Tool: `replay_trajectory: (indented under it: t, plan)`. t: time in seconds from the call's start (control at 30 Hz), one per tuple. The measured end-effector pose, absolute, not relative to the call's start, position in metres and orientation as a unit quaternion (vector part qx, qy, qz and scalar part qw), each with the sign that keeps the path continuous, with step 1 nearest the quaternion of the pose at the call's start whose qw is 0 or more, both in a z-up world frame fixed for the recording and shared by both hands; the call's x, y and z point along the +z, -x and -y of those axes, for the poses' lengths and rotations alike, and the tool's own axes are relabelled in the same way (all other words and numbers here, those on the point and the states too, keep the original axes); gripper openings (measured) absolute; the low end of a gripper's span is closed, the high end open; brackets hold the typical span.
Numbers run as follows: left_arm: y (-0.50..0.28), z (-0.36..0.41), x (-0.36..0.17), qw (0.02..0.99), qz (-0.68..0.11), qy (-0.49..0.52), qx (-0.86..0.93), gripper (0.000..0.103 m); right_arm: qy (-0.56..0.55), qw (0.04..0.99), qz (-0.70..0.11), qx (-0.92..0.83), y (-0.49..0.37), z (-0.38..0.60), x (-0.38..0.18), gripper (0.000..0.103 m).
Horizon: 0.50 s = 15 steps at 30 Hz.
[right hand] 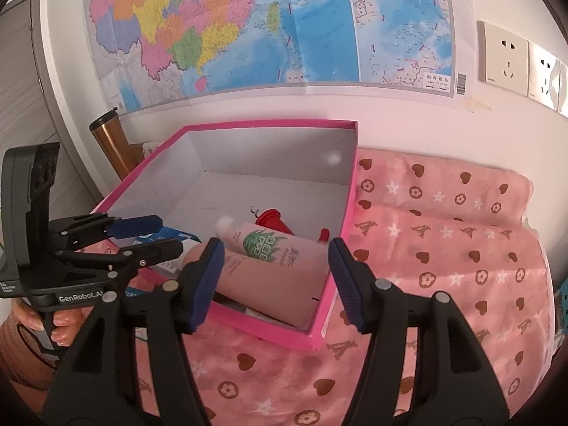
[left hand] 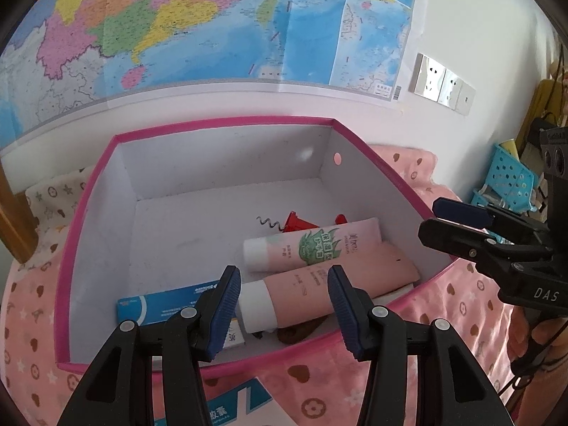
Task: Organize rigid objects
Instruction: 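Open the left gripper to release the pink tube in the box, then move the left gripper to the blue-and-white medicine carton and grasp it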
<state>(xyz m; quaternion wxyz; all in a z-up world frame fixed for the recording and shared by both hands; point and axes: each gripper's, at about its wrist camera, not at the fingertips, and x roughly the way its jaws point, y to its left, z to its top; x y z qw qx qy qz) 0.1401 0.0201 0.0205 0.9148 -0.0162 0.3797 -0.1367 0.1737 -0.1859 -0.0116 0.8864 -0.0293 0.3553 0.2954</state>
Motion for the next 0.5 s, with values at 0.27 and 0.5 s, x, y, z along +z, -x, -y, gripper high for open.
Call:
replay_trajectory:
  t: [0.27,0.5]
  plan:
    - [-0.120,-0.023,0.028,0.926,-0.352,0.006,-0.139,0.060,0.007,0.885,-0.356,0.301,-0.164,0.195,-0.012,0.063]
    - [-0.079,-0.041,0.043,0.944,-0.307,0.003,-0.123,0.071,-0.004,0.875,-0.332,0.351,-0.131,0.193,-0.001,0.063]
